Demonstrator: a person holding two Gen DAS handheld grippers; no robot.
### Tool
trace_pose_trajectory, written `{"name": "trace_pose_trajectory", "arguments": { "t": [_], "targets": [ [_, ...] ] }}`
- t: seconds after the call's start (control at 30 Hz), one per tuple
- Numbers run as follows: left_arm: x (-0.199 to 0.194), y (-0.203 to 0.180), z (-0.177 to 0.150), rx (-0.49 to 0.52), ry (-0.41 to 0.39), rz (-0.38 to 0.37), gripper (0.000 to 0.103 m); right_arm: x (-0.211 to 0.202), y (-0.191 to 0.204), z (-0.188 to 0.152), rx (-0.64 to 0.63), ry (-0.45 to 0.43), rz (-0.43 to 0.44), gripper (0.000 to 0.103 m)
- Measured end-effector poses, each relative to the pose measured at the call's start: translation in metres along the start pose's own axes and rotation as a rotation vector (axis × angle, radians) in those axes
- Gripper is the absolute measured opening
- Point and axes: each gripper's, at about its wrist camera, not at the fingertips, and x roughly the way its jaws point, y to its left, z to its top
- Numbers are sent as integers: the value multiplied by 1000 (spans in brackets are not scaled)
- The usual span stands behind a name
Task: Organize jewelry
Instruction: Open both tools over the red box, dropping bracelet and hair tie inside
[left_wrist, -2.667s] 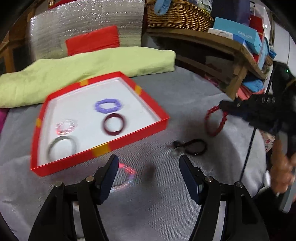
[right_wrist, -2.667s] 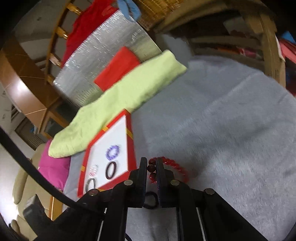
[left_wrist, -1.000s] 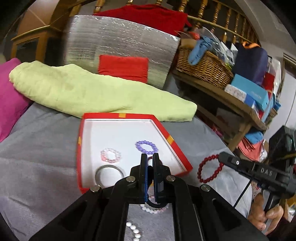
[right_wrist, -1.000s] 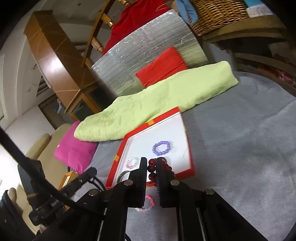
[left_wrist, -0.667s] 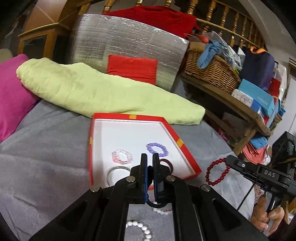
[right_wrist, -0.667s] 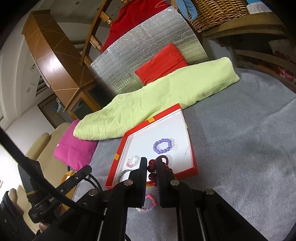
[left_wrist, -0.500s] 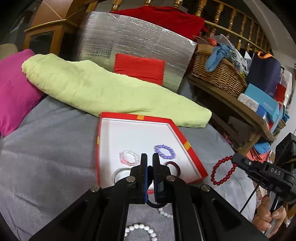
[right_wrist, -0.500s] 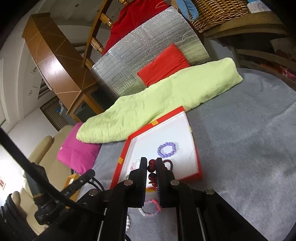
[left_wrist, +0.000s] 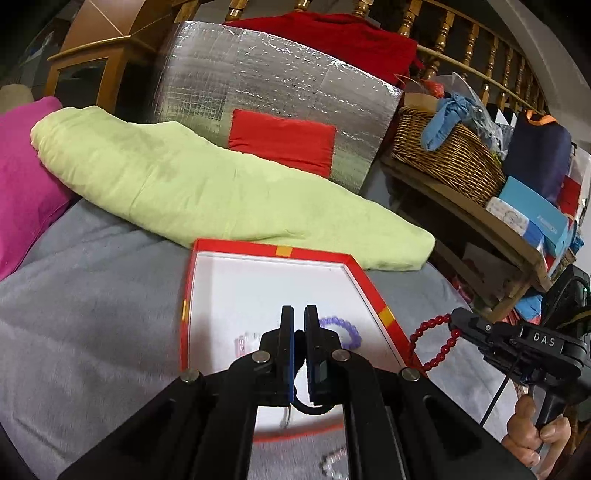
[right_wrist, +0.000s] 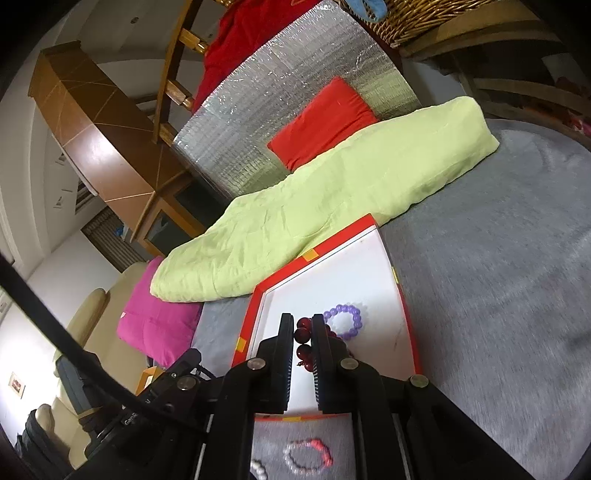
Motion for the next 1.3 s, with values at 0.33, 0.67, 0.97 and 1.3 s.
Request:
{"name": "trace_pose_trajectory", "arguments": {
  "t": [0.33,0.67,0.97,1.3],
  "targets": [
    [59,26,32,-49,48,24,5,65,3,30,33,22,18,10],
    [95,31,47,27,75,86,5,138,-2,47,135,107,90,10],
    [125,43,41,22,147,122,5,182,-21,44,244,149,74,10],
    [124,46,39,-3,154,188,60,171,-40,52,283,160,-26,46]
  ]
}}
